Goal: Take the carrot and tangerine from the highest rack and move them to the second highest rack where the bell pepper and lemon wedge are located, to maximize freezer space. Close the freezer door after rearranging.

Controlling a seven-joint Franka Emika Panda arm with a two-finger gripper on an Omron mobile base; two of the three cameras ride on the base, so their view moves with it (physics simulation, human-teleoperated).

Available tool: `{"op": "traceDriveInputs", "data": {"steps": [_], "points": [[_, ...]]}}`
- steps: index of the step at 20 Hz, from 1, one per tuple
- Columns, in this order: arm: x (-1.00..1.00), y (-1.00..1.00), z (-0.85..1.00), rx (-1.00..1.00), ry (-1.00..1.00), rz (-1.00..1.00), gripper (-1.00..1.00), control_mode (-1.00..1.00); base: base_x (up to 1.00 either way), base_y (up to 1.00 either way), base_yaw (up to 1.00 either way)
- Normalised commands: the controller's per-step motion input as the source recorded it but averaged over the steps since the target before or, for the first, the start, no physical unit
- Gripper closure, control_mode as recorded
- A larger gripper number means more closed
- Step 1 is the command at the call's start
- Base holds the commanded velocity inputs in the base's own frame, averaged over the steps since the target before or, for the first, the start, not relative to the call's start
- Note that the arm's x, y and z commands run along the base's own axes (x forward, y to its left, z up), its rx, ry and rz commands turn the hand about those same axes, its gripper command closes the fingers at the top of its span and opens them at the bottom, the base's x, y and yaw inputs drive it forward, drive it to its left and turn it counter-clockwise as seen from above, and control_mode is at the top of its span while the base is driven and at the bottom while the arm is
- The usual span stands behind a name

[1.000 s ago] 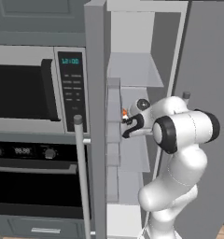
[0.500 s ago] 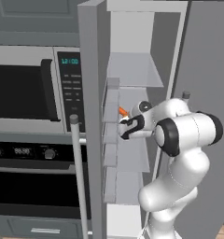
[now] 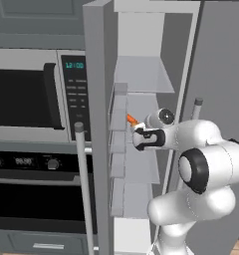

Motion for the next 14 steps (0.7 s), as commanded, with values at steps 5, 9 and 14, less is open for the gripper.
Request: {"op": "traceDriveInputs", "data": {"steps": [5,9,14], "points": [[-0.48,0.00,0.50,0.00,0.00,-0.06,-1.00,-1.00,0.00,0.00,0.00],[-0.76,0.01,0.41,0.00,0.00,0.00,-1.00,-1.00,0.00,0.00,0.00],[-0.81,0.07,0.41,0.00,0.01,0.00,-1.00,-1.00,0.00,0.00,0.00]]}}
